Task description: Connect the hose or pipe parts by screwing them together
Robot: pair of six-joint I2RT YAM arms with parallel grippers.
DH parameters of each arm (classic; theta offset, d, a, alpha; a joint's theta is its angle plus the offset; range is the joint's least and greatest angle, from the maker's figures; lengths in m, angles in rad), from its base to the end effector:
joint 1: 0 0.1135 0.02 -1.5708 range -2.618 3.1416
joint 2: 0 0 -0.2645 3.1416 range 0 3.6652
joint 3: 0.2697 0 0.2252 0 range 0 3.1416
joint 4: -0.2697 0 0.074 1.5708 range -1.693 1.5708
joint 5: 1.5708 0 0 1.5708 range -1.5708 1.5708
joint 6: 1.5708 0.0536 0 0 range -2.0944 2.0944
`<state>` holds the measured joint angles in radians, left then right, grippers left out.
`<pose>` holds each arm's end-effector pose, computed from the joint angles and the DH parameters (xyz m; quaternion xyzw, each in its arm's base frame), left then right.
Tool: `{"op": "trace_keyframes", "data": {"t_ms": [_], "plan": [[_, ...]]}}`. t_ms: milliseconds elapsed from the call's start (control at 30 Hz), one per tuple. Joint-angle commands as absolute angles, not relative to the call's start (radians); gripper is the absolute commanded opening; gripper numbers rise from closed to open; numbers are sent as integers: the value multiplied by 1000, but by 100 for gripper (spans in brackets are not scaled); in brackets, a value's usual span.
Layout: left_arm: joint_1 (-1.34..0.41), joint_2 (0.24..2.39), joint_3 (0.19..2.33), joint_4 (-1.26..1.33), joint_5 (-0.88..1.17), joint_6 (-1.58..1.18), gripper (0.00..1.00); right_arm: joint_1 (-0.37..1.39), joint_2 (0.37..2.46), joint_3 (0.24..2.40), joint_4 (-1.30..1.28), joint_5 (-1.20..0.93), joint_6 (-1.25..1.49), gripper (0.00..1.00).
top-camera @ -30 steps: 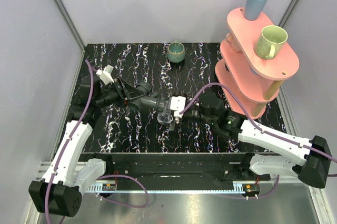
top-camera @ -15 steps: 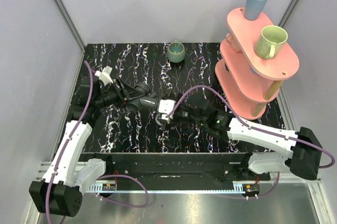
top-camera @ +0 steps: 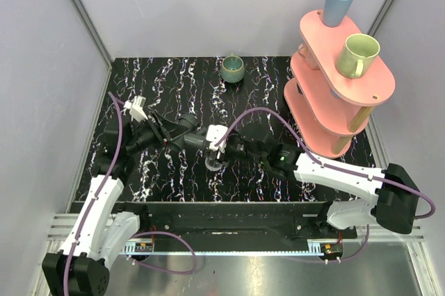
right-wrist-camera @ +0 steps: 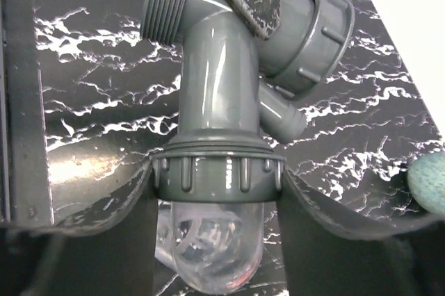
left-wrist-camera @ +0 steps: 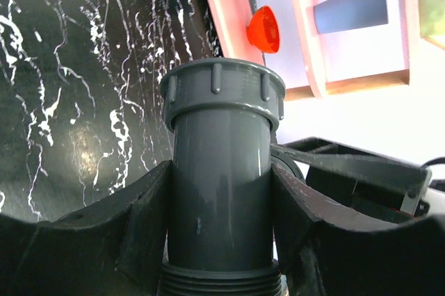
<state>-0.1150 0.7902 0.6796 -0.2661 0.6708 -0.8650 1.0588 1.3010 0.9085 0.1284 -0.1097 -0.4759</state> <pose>0.1592 -0.0519 0.2944 -0.1138 0.7944 -0.4900 0.3403 0.1398 0.2608 0.3076 -0.5744 0.5475 0.2161 0.5688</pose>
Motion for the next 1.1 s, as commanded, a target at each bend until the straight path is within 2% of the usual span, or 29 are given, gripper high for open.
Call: {"op": "trace_keyframes", "data": {"t_ms": [0,233,400,533,567,633,667,700,733,867,967,1067], "plan": [[-126,729,598,171,824,-998,0,1043,1321,986,216,-236,-252,37],[-126,634,438,587,839,-1032,0,829,1324,1037,228,-599,184,22],[-126,594,330,790,825,-1069,0,700,1361,1028,346,-738,492,23],[-126,586,357,642,789,-1016,0,670,1378,997,387,-742,577,43],[-126,586,363,618,779,-1006,0,670,1373,985,385,-736,574,56],[-126,580,406,481,743,-959,0,669,1341,977,358,-695,536,66],[-126,580,432,410,724,-934,0,669,1327,980,304,-677,481,79],[-126,583,490,338,706,-913,0,669,1312,983,270,-625,451,84],[-126,586,518,211,665,-882,0,669,1278,988,235,-597,419,87],[-126,591,621,8,571,-864,0,669,1212,1025,97,-477,228,100],[-126,623,690,-138,525,-900,0,670,1167,1026,98,-433,93,100],[-126,698,774,-265,558,-920,0,672,1128,990,159,-475,6,99]]}}
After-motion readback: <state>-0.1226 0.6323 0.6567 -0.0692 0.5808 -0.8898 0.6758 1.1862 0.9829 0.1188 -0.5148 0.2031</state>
